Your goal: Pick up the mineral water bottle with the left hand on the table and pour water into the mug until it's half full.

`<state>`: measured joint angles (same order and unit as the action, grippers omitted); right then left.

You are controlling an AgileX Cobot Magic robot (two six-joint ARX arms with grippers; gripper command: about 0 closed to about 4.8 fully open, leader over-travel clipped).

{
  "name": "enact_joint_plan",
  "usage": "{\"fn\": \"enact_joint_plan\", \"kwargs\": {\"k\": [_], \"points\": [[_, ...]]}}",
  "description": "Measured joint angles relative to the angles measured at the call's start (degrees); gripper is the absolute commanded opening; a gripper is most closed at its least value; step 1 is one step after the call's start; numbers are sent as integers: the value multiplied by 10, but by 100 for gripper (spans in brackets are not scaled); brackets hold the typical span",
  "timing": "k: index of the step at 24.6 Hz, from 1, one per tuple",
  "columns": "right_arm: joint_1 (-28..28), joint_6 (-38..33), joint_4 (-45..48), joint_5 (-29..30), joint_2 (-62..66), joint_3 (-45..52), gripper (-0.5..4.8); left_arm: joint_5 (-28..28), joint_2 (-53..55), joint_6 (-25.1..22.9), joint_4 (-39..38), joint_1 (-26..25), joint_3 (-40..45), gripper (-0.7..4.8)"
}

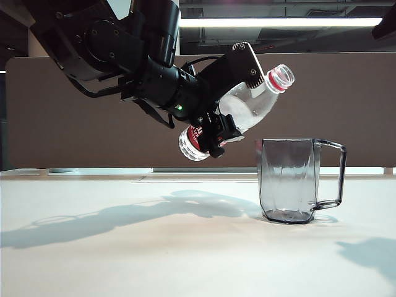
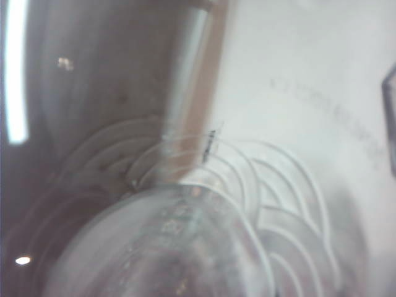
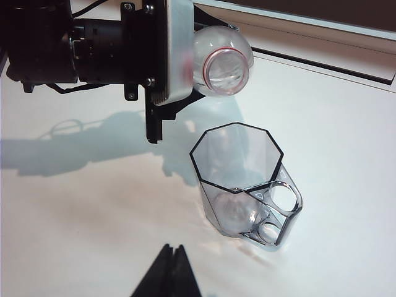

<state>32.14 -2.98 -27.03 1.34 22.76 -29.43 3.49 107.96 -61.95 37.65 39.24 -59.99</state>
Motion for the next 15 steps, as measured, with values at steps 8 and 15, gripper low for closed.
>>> {"fn": "enact_joint_plan", "kwargs": {"k": [8, 15], "points": [[0, 0, 0, 0, 0, 0, -8, 0, 19, -41, 15, 1, -10, 273], [0, 0, 0, 0, 0, 0, -8, 0, 19, -97, 16, 0, -10, 273]]}}
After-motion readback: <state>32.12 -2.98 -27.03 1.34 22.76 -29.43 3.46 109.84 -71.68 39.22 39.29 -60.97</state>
